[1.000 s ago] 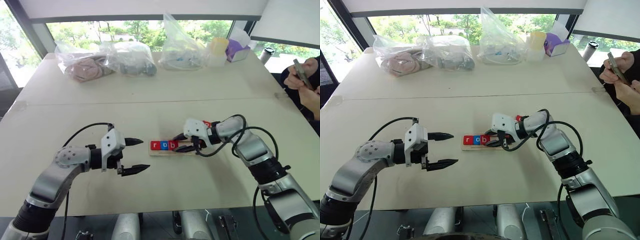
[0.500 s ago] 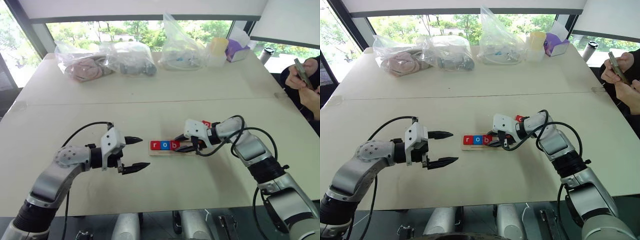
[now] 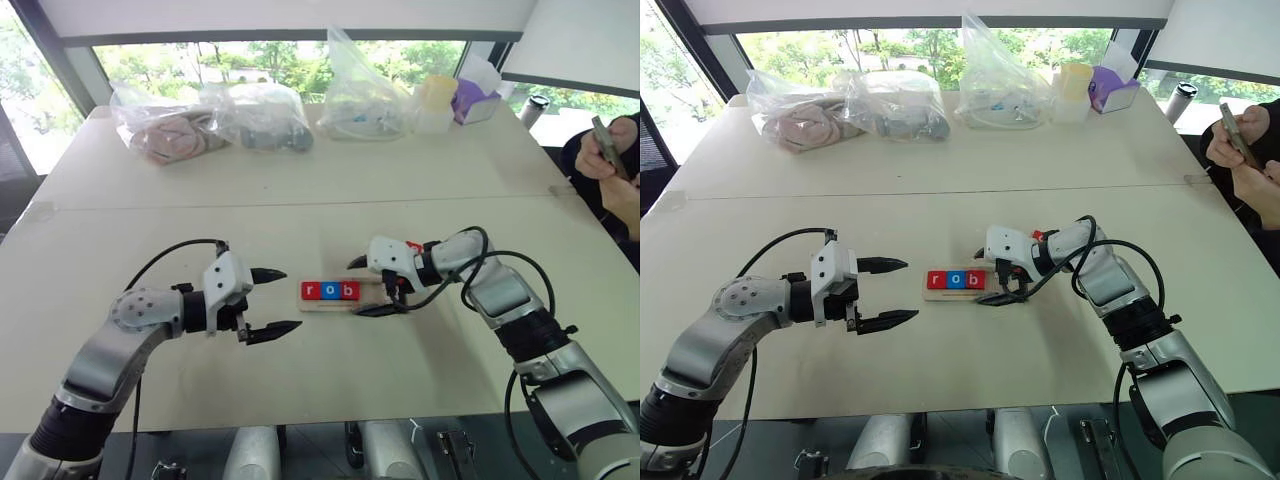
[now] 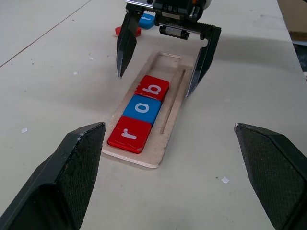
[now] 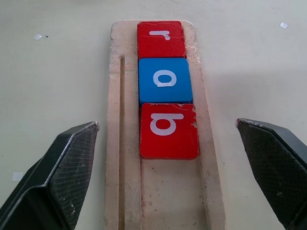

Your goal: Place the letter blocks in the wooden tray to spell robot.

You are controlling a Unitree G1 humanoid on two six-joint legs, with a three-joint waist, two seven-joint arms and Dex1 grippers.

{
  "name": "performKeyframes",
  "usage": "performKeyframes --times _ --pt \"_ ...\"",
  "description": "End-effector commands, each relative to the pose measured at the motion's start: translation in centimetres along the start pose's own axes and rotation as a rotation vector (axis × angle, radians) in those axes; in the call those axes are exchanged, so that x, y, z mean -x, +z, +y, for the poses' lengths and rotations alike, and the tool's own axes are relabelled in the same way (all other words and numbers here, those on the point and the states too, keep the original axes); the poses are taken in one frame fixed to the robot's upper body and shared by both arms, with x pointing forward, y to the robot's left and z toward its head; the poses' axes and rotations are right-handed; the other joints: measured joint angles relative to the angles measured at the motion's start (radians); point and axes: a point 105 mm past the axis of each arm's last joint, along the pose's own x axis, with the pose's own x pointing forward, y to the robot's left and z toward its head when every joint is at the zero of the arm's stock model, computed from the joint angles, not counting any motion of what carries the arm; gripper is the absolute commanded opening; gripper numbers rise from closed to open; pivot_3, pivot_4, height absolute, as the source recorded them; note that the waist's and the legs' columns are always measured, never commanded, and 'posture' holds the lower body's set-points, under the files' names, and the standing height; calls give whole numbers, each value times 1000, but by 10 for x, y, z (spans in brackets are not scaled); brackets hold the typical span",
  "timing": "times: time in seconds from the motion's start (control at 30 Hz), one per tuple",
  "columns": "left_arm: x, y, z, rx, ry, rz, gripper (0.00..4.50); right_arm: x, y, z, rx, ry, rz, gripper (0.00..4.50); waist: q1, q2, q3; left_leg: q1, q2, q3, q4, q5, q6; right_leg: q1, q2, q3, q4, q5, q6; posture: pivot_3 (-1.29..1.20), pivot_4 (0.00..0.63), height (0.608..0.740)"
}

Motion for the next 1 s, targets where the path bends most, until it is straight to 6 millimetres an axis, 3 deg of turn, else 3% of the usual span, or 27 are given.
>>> performKeyframes --times 0.03,0.1,0.23,0.33,0.47,0.63,0.77,1.0 --pt "-1 7 -1 -32 1 -23 4500 8 18 -7 52 -21 -37 4431 0 0 0 0 0 0 0 0 0 0 0 0 0 0 0 0 150 740" --pt "-1 8 -1 -32 1 -24 4500 11 22 -11 57 -45 -49 4431 0 0 0 0 0 0 0 0 0 0 0 0 0 0 0 0 150 740" --pt "-2 8 0 -34 2 -27 4500 32 32 -40 16 -251 -113 4431 0 0 0 0 0 0 0 0 0 0 0 0 0 0 0 0 150 740" --pt "-3 8 0 -35 2 -29 4500 54 21 -71 -88 -535 -103 4431 0 0 0 0 0 0 0 0 0 0 0 0 0 0 0 0 150 740" --pt "-5 7 -1 -34 -4 -33 4500 76 -7 -87 -309 -843 -44 4431 2 0 0 0 0 0 0 0 0 0 0 0 0 0 0 0 150 740" --pt "-8 6 -1 -35 -12 -36 4500 75 -24 -71 -500 -1021 -2 4431 0 0 0 0 0 0 -1 0 0 0 0 0 1 0 0 0 150 740" --pt "-11 6 0 -39 -22 -42 4500 66 -33 -49 -655 -1087 41 4431 -3 1 0 0 0 0 -1 0 0 -1 0 1 3 0 0 0 150 740" --pt "-15 7 2 -46 -30 -49 4500 57 -46 -36 -798 -1118 76 4431 -2 1 -1 1 0 0 1 0 0 -2 0 1 6 0 0 0 150 740"
